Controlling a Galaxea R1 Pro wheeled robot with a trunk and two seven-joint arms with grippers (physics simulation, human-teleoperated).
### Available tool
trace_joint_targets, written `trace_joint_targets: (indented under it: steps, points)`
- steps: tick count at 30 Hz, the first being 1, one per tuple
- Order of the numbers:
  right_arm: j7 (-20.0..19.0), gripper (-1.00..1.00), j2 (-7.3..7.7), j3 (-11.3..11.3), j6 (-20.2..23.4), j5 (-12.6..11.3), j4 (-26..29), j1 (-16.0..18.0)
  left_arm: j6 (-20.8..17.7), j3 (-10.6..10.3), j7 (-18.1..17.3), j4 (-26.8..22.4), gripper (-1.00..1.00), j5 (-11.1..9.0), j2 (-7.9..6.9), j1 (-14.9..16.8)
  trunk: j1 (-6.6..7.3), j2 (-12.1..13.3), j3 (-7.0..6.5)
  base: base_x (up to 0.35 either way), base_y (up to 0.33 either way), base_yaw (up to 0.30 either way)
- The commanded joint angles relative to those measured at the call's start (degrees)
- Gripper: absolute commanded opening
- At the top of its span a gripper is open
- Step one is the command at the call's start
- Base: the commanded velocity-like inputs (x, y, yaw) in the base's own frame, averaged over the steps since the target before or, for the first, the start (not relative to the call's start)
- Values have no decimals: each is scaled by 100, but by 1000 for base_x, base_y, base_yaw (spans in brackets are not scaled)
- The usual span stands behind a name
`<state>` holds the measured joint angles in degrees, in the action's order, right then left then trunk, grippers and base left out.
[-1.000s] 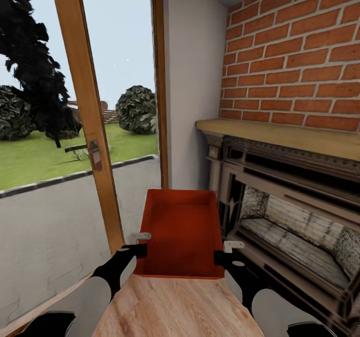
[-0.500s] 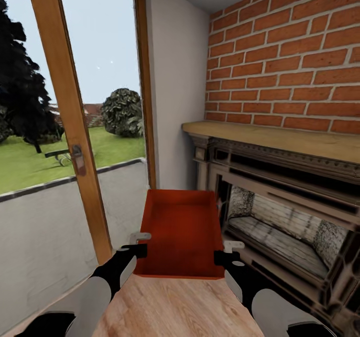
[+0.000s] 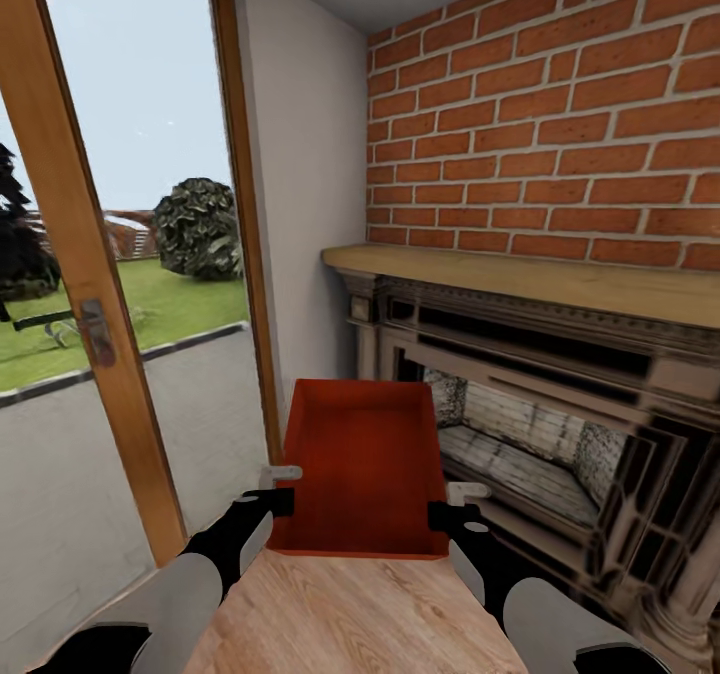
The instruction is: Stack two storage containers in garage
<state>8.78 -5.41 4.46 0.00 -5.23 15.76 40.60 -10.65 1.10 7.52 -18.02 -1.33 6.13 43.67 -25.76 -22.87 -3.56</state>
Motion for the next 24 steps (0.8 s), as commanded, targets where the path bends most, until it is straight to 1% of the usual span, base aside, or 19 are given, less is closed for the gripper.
trace_joint_targets:
  steps: [1,24]
  points:
    - [53,-100,23,-15,-2,-65,-21,0,46,75,56,-35,-100,142,-50,1,-2,-5,0,0,0,-277]
    - [53,-100,23,-15,-9,-65,-21,0,46,75,56,-34,-100,142,-50,1,-2,-5,-51,0,0,-279]
